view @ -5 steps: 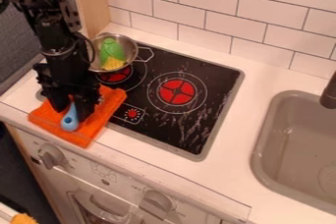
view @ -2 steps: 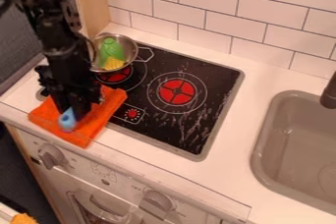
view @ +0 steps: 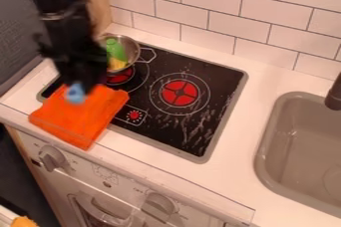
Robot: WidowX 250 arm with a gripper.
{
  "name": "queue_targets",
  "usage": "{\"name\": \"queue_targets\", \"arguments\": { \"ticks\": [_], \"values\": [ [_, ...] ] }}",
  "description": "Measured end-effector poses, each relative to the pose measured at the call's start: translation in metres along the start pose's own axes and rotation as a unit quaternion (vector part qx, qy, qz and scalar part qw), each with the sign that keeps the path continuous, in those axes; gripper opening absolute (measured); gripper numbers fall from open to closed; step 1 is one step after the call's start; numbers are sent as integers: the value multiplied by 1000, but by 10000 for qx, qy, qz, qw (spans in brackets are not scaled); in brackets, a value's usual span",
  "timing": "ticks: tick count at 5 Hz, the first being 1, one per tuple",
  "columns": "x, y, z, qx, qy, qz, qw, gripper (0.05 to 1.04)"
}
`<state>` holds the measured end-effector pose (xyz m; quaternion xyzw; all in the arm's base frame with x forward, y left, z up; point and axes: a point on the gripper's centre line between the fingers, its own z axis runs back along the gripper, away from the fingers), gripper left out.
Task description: Moved the spoon to the top right side burner
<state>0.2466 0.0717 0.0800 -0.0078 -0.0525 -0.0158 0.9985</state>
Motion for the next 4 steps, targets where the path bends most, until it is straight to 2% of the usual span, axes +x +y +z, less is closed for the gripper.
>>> {"name": "queue_targets", "arguments": {
  "ticks": [1, 2, 3, 4],
  "values": [
    [41, -37, -12, -10, -34, -480, 9988, 327],
    [81, -58, -25, -56, 65, -571, 9983, 327],
    [118, -69, -52, -43, 151, -367, 9992, 327],
    [141, -67, -70, 60, 381, -191, 9991, 327]
  ]
}}
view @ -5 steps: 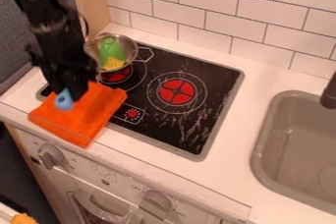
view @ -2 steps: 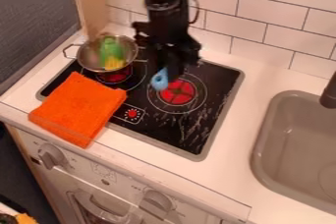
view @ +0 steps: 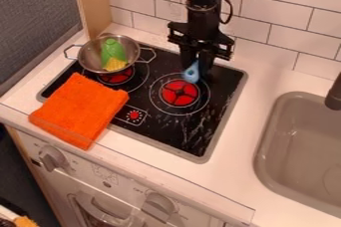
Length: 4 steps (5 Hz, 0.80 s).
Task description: Moved the spoon to the top right side burner
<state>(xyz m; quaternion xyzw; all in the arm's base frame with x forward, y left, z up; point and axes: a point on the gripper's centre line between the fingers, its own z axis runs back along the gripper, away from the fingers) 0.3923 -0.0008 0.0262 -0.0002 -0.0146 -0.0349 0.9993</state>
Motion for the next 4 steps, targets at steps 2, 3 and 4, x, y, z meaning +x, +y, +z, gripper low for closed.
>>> {"name": "queue_targets", "arguments": {
  "ticks": [2, 3, 4],
  "values": [
    [7, 3, -16, 49, 280, -13, 9996, 691],
    [-3, 2, -5, 57, 242, -63, 9997, 961],
    [-16, 6, 38, 14, -191, -81, 9998, 1004]
  ]
}}
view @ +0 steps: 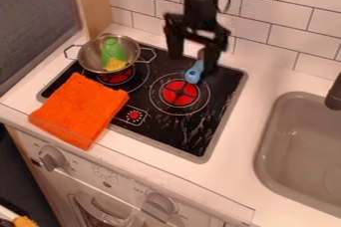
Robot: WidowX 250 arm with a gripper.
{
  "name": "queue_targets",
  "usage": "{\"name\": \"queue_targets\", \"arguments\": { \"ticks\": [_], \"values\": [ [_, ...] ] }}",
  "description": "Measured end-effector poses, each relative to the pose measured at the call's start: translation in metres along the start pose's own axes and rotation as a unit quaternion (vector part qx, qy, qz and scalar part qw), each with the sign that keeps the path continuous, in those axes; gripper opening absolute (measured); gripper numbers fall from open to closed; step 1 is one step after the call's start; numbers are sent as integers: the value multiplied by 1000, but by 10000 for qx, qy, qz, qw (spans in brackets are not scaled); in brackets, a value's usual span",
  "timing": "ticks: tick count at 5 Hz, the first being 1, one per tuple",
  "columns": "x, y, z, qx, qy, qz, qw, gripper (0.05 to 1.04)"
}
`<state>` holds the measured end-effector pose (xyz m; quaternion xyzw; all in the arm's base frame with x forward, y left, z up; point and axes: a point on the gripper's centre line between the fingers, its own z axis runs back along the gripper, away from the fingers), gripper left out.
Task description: Moved the spoon to the top right side burner
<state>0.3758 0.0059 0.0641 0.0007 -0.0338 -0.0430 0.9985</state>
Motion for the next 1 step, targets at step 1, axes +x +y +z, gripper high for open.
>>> {"name": "queue_targets", "arguments": {
  "ticks": [1],
  "values": [
    [-15, 11, 15, -34, -60, 89, 9999, 1000]
  ]
}}
